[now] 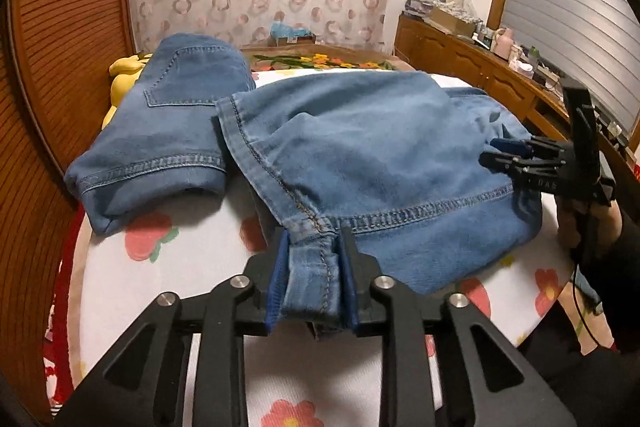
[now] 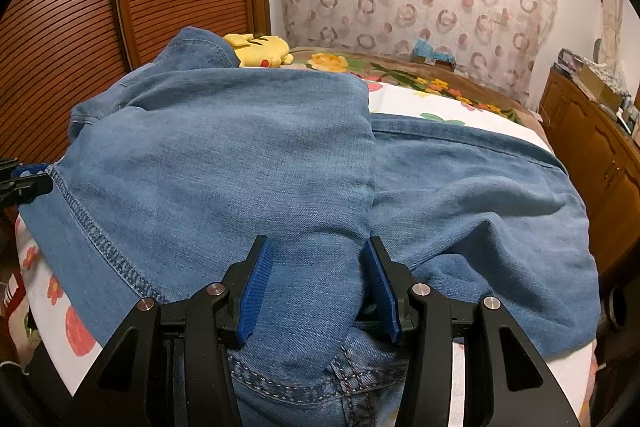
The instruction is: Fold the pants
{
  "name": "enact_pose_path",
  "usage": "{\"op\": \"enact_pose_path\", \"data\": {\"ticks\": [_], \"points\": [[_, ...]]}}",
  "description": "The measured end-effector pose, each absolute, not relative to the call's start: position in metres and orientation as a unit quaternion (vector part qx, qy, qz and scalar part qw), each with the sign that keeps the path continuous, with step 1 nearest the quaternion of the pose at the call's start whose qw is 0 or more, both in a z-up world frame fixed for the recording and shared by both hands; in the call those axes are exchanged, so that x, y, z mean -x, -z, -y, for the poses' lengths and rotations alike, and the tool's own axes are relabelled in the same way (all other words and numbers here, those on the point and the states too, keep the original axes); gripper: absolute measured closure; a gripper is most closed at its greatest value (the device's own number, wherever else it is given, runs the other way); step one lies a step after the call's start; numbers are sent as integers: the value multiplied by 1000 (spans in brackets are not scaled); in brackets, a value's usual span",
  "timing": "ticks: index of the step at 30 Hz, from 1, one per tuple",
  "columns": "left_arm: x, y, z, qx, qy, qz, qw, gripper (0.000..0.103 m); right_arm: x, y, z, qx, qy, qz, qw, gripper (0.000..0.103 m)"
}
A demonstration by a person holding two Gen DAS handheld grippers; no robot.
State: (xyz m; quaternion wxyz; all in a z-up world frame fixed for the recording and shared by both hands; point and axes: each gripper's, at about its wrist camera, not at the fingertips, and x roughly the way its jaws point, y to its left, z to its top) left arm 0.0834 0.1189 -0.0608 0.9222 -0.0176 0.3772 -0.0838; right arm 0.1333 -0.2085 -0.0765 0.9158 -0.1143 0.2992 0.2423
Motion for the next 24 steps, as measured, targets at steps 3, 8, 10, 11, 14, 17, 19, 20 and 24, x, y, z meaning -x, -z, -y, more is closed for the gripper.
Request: {"op": "enact_pose_path", "data": {"ticks": [3, 8, 10, 11, 14, 17, 19, 20, 24], "points": [[-84, 52, -120, 16, 72, -362, 929, 52, -133, 76, 207, 115, -242, -299, 916, 54], [-90, 39, -119, 23, 73, -339, 938, 27, -134, 76, 206, 117, -241, -300, 916, 54], [-95, 36, -114, 24, 81, -334, 939, 23, -134, 76, 206, 117, -241, -300, 915, 54], [-97, 34, -111, 22, 81, -332, 939, 23, -134, 76, 206, 117, -241, -300, 915, 54], [-105, 32, -98, 18, 82, -324, 942, 23, -134, 76, 206, 116, -242, -301, 915, 54], [-117, 32, -84, 24, 94, -323, 941, 23, -134, 76, 205, 116, -241, -301, 915, 54], [-125, 33, -74, 21, 98, -324, 941, 23, -135, 76, 205, 116, -241, -300, 915, 54], [-128, 34, -71, 18, 99, -325, 940, 23, -135, 76, 205, 116, -241, -300, 915, 54], [-139, 45, -55, 11, 105, -337, 936, 23, -135, 77, 205, 116, -242, -302, 915, 54]]}}
